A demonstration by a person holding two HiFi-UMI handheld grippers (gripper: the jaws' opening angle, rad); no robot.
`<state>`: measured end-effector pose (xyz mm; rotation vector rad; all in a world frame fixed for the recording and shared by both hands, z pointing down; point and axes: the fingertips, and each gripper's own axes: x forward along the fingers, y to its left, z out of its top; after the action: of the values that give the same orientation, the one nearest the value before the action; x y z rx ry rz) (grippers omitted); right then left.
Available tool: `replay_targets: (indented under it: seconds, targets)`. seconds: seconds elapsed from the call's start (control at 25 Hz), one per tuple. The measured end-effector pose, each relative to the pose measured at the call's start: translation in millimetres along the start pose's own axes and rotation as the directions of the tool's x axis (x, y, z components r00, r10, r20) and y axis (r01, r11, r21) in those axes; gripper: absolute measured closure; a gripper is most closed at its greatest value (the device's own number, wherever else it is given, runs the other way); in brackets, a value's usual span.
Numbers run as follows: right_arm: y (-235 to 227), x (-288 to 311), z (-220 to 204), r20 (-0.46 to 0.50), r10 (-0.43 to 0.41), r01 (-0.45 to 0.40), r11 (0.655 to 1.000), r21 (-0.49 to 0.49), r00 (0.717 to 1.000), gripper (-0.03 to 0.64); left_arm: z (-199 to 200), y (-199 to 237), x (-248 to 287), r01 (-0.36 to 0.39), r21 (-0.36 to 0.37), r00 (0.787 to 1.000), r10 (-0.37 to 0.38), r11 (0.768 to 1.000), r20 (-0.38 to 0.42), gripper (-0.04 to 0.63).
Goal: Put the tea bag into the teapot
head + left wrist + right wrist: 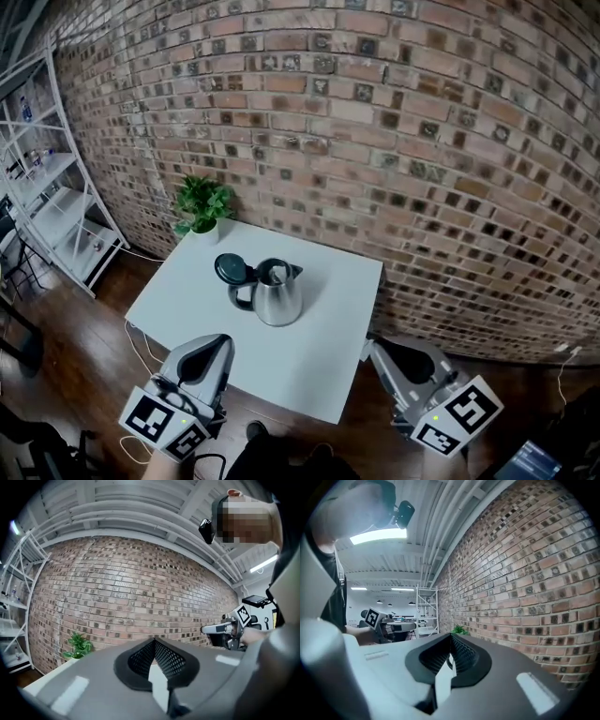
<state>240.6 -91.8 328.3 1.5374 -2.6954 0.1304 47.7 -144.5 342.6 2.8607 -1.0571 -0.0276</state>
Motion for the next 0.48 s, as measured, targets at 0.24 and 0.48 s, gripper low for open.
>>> replay_targets:
  seconds: [0.24, 0.48]
  targets:
    - [16, -12, -3, 0.000, 0.012, -0.012, 1.000, -0.006, 1.000, 0.614, 3, -25, -25, -0.008, 0.003, 1.000, 0.008, 1.000, 0.003, 0.589]
    - [30, -4, 1, -0.009, 0.007, -0.007, 1.000, -0.010, 1.000, 0.614, 12, -26, -41, 0.008, 0.025, 0.999, -0.009, 1.000, 0.033, 0.589]
